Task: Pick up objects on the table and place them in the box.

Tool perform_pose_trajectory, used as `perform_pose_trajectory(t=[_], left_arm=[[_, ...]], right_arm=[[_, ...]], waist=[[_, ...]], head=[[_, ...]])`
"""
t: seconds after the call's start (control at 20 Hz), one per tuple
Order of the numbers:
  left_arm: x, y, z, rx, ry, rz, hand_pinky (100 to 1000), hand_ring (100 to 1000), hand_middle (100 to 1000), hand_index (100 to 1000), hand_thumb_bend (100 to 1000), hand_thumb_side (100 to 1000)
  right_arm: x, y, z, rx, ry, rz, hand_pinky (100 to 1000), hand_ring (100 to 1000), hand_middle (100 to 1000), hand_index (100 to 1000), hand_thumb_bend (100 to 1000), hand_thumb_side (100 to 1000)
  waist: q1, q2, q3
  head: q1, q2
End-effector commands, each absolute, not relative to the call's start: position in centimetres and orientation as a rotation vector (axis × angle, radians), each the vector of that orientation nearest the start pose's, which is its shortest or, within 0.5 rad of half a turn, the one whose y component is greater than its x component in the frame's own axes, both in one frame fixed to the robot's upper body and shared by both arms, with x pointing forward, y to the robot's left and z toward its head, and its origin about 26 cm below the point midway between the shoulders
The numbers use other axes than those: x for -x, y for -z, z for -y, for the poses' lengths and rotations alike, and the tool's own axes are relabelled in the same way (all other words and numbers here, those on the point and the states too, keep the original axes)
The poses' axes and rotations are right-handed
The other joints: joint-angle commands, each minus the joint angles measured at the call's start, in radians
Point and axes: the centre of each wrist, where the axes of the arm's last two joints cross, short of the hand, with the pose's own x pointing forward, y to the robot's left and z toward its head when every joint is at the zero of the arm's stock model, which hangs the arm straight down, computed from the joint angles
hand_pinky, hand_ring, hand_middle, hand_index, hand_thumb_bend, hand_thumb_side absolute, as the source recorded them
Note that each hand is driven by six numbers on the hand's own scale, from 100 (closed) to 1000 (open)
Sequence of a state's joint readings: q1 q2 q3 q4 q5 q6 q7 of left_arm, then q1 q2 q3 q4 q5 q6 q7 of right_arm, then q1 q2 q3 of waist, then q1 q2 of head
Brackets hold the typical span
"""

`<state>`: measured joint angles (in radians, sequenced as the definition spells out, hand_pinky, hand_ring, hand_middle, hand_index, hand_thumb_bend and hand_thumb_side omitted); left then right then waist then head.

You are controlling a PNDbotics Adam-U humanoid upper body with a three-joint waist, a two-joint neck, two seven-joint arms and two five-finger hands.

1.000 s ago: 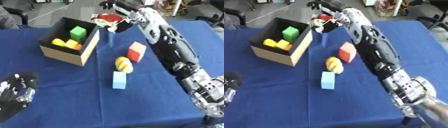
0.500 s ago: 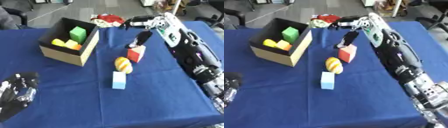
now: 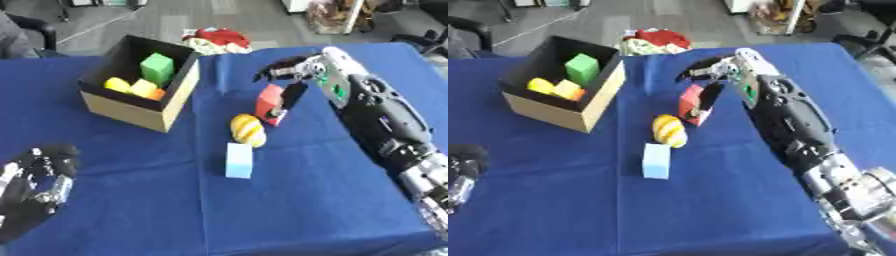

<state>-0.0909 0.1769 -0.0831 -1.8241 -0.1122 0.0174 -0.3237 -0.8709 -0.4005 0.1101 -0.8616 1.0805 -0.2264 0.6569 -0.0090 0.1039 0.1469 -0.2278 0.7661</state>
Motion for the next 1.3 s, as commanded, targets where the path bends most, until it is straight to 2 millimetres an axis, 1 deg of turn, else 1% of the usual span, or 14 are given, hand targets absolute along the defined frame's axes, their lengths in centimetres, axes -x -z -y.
perform_pose_trajectory(t=[0.05,0.1,0.15,0.2,0.25,0.3,0.35,0.45,0.5,0.7,0.8,0.9,1.2,1.3], left_arm=[[-29.0,-8.9,-24.6,0.058,0.621,1.819,736,658,653,729,100,287],[-29.0,-8.9,-24.6,0.058,0.621,1.818,736,658,653,729,100,288],[-29.0,-8.9,-24.6,0.058,0.620,1.819,736,658,653,729,100,292],[-29.1,-8.9,-24.6,0.058,0.620,1.819,736,658,653,729,100,292],[-29.1,-9.0,-24.6,0.057,0.619,1.819,736,658,653,729,100,291],[-29.1,-9.0,-24.6,0.057,0.619,1.819,736,657,653,729,100,292],[-29.1,-9.0,-24.6,0.057,0.618,1.820,736,657,653,729,100,291],[-29.1,-9.0,-24.6,0.057,0.617,1.820,736,657,653,729,100,290],[-29.1,-9.0,-24.6,0.059,0.618,1.821,736,657,653,730,100,290],[-29.1,-9.0,-24.5,0.063,0.617,1.822,736,657,653,729,100,288],[-29.1,-9.0,-24.5,0.066,0.617,1.822,736,657,653,729,100,289],[-29.1,-9.0,-24.3,0.076,0.619,1.823,736,657,653,730,100,289],[-29.2,-9.2,-23.7,0.106,0.631,1.833,736,656,653,730,100,288],[-29.3,-9.4,-23.5,0.115,0.638,1.840,736,655,653,730,100,288]], right_arm=[[-47.8,-15.3,29.4,0.798,-1.663,0.974,908,914,950,978,535,347],[-47.8,-15.0,29.5,0.799,-1.659,0.964,890,891,928,961,528,345],[-47.8,-14.7,29.6,0.798,-1.658,0.954,844,816,851,910,512,336],[-47.8,-14.5,29.7,0.794,-1.659,0.943,817,784,821,886,501,330],[-47.8,-14.4,29.7,0.793,-1.661,0.934,781,737,757,832,482,311],[-47.9,-14.4,29.7,0.794,-1.663,0.929,763,706,720,798,463,292],[-47.9,-14.5,29.6,0.801,-1.661,0.935,737,631,614,723,427,246],[-48.0,-15.2,29.1,0.833,-1.642,0.987,712,579,542,665,385,198],[-48.0,-15.6,28.8,0.853,-1.628,1.026,696,553,528,651,356,173],[-48.3,-18.4,26.3,0.927,-1.587,1.223,702,537,514,637,305,129],[-48.6,-19.9,24.3,0.935,-1.537,1.359,712,533,492,634,260,100],[-48.9,-20.9,22.1,0.923,-1.475,1.485,718,525,483,630,237,100],[-49.5,-21.4,16.0,0.896,-1.422,1.661,741,554,491,643,200,100],[-49.5,-21.2,14.6,0.892,-1.420,1.681,755,582,529,683,214,100]], waist=[[-0.008,-0.028,0.000],[-0.009,-0.028,0.000],[-0.009,-0.029,0.001],[-0.009,-0.029,0.001],[-0.008,-0.029,0.002],[-0.008,-0.029,0.002],[-0.008,-0.029,0.002],[-0.006,-0.030,0.002],[-0.006,-0.030,0.003],[-0.002,-0.031,0.006],[-0.001,-0.032,0.009],[0.001,-0.033,0.015],[0.008,-0.026,0.059],[0.008,-0.018,0.077]], head=[[-0.001,0.004],[-0.001,0.004],[0.000,0.004],[0.000,0.004],[0.000,0.004],[0.000,0.004],[0.000,0.004],[-0.001,0.004],[-0.001,0.004],[-0.004,0.004],[-0.006,0.004],[-0.011,0.004],[-0.041,0.003],[-0.053,-0.001]])
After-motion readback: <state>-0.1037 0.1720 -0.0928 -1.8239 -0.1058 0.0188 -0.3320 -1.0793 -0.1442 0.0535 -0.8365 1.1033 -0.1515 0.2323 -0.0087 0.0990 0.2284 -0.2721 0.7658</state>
